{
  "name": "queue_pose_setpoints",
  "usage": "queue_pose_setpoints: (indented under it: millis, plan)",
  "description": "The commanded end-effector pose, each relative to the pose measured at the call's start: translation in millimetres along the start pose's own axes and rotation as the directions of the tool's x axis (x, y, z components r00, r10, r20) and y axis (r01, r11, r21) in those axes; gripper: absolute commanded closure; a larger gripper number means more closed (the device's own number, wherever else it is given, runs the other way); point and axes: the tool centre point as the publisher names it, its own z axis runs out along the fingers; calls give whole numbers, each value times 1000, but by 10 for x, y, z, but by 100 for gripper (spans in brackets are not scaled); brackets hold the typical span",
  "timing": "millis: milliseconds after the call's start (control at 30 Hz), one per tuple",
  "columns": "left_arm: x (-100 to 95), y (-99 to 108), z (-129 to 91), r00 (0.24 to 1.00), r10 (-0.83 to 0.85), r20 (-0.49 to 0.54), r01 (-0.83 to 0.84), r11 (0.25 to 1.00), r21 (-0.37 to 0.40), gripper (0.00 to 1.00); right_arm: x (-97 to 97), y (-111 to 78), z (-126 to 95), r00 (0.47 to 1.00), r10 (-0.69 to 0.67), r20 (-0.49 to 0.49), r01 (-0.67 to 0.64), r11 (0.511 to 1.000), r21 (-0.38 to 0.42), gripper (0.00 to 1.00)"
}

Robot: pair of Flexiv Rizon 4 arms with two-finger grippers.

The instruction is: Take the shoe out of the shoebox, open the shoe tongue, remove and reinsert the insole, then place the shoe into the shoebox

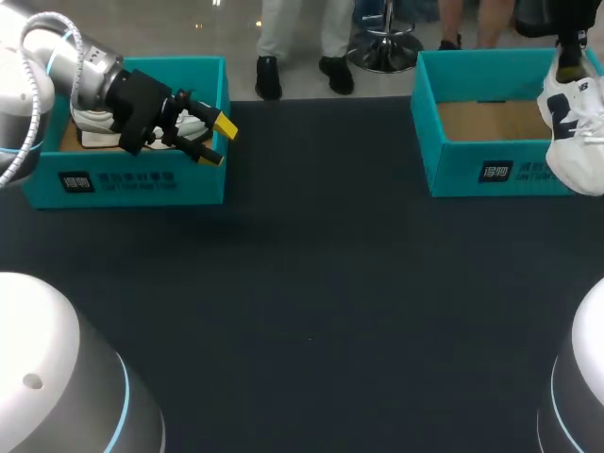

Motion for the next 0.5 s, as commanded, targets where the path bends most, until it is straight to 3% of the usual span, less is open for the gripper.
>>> queue_pose_setpoints:
  millis: [33,367,500]
  plan:
    - [1,-4,-3,1000,1,-2,-1,1000,1,0,-54,-215,60,1000,20,0,-20,1000,-16,100]
    - [1,-4,-3,1000,1,-2,-1,1000,1,0,-237,-558,309,979,186,-85,-188,982,-7,100]
    - [1,-4,-3,1000,1,-2,-1,1000,1,0,-314,-650,326,934,334,-128,-333,942,25,100]
